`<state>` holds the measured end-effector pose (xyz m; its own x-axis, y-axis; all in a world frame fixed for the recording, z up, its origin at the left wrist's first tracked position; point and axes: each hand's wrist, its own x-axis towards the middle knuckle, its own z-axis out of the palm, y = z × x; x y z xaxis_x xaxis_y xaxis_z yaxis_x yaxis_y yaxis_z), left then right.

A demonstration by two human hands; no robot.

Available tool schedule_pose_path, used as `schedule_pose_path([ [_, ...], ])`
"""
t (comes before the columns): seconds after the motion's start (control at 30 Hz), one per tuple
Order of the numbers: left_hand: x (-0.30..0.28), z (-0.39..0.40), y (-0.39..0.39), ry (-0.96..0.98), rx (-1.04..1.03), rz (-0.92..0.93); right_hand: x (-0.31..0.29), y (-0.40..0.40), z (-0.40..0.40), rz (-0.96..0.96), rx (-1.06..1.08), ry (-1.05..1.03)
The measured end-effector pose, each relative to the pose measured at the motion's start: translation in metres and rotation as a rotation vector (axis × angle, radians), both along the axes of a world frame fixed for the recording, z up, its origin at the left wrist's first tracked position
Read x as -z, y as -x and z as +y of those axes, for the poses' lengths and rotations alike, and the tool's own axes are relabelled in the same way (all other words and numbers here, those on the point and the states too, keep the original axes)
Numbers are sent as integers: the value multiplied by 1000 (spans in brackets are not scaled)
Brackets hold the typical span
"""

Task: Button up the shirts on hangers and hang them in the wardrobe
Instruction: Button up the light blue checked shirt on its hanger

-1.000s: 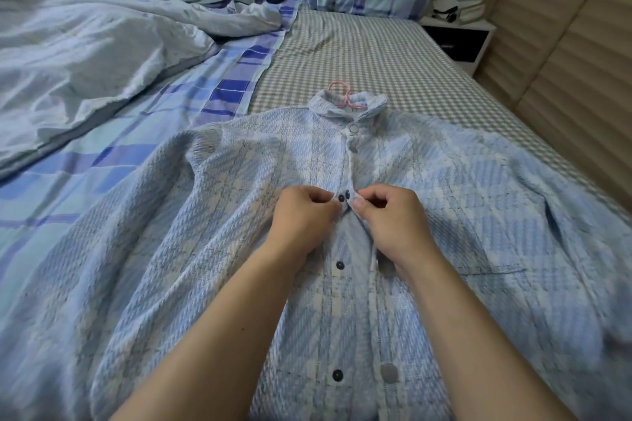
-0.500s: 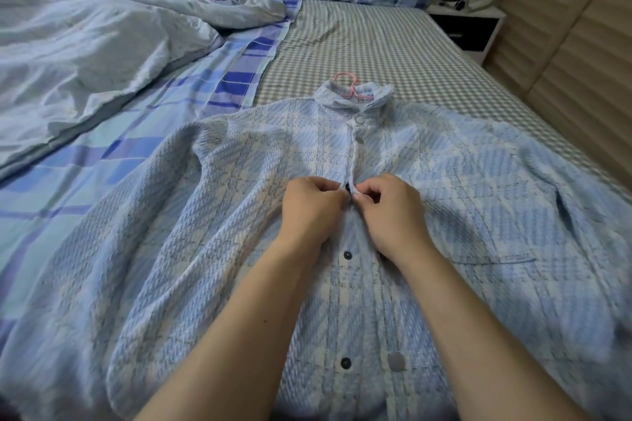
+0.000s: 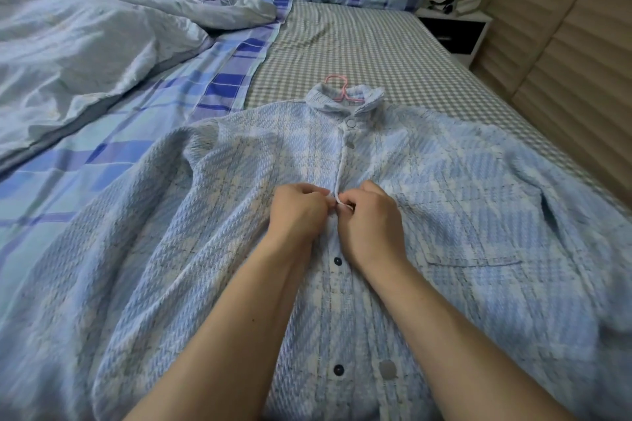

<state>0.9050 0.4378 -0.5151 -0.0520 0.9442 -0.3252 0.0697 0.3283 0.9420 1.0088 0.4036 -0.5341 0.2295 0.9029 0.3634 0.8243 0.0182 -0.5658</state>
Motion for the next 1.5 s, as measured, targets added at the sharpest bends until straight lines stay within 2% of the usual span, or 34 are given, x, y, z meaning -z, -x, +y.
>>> schedule_pose_path([
  [0.17,-2,0,2,18,5,-18,-2,-3,0,8,-35,79],
  [0.23,-3,-1,5,-15,53,43,-7,-6,0,47,-78,160],
  [0.4,-14,-15,11,-198,308,345,-29,-14,-13,3,-125,335],
  [0.43,-17,-22,13,-242,338,452,-34,-15,-20,-20,-106,359],
  [0.5,-23,-42,20,-373,356,794,-42,-18,-38,-32,-53,402],
  [0.57,-29,-70,27,-475,349,983,-47,-22,-62,-39,-1,424],
  [0.77,-23,-124,41,-337,471,1228,-41,-19,-115,-162,30,461],
  [0.87,-9,-127,34,-357,399,1220,-28,-14,-121,-147,15,416],
  [0.97,0,-124,21,-419,344,1218,-22,-18,-120,-35,27,386],
  [1.2,1,-116,24,-485,322,1121,-23,-23,-120,101,24,364],
  [1.37,0,-133,31,-474,161,782,-30,-18,-117,107,45,390],
  [1.5,-3,-146,30,-374,93,639,-36,-15,-118,149,57,400],
])
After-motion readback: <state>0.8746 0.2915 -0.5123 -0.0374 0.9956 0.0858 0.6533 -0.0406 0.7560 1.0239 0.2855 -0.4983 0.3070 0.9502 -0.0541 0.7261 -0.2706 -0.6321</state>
